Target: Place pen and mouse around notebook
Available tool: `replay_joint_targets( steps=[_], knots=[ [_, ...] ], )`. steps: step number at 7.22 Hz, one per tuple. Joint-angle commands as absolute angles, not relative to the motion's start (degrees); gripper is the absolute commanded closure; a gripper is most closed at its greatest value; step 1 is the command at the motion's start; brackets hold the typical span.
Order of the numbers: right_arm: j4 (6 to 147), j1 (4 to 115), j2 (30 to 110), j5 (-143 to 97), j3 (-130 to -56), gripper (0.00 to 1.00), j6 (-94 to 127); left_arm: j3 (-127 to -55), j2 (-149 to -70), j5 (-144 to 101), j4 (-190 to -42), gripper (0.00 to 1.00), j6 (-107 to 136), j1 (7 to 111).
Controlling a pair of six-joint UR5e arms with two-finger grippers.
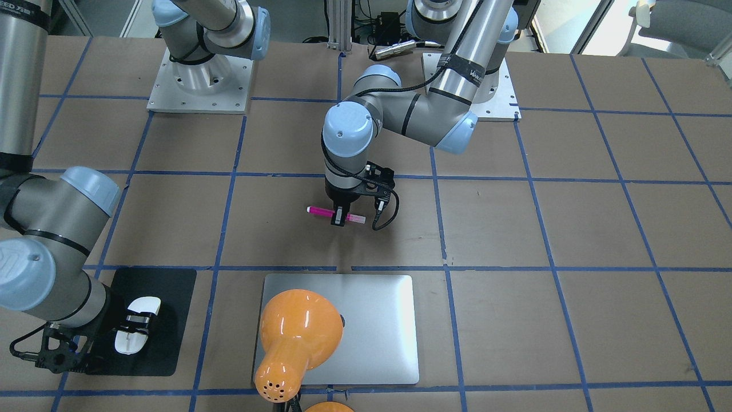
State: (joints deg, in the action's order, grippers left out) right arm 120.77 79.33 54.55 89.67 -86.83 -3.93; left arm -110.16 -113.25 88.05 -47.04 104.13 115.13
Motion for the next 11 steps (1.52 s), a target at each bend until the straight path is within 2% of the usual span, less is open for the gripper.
replay_joint_targets(
  steps=[1, 3, 7, 9, 11],
  knots=[
    [119.28, 79.28, 54.75, 89.82, -86.75, 0.0, -4.22, -106.64, -110.14, 88.24, -51.64, 0.0, 94.74, 114.44],
    [117.87, 79.19, 56.15, 89.82, -85.61, 0.0, -4.66, -103.9, -103.39, 87.89, -66.82, 0.0, 82.0, 110.59],
    [101.49, 80.59, 73.08, 89.82, -86.57, 0.0, -3.7, -97.58, -91.17, 87.9, -89.26, 0.0, 39.09, 100.74],
    [93.46, 83.04, 82.57, 89.3, -86.92, 0.0, -0.2, -91.61, -89.04, 88.07, -94.98, 0.0, 19.45, 97.83],
    [88.7, 84.9, 87.17, 89.73, -88.85, 0.0, 2.26, -88.34, -88.86, 88.59, -96.51, 0.0, 1.86, 94.33]
  ],
)
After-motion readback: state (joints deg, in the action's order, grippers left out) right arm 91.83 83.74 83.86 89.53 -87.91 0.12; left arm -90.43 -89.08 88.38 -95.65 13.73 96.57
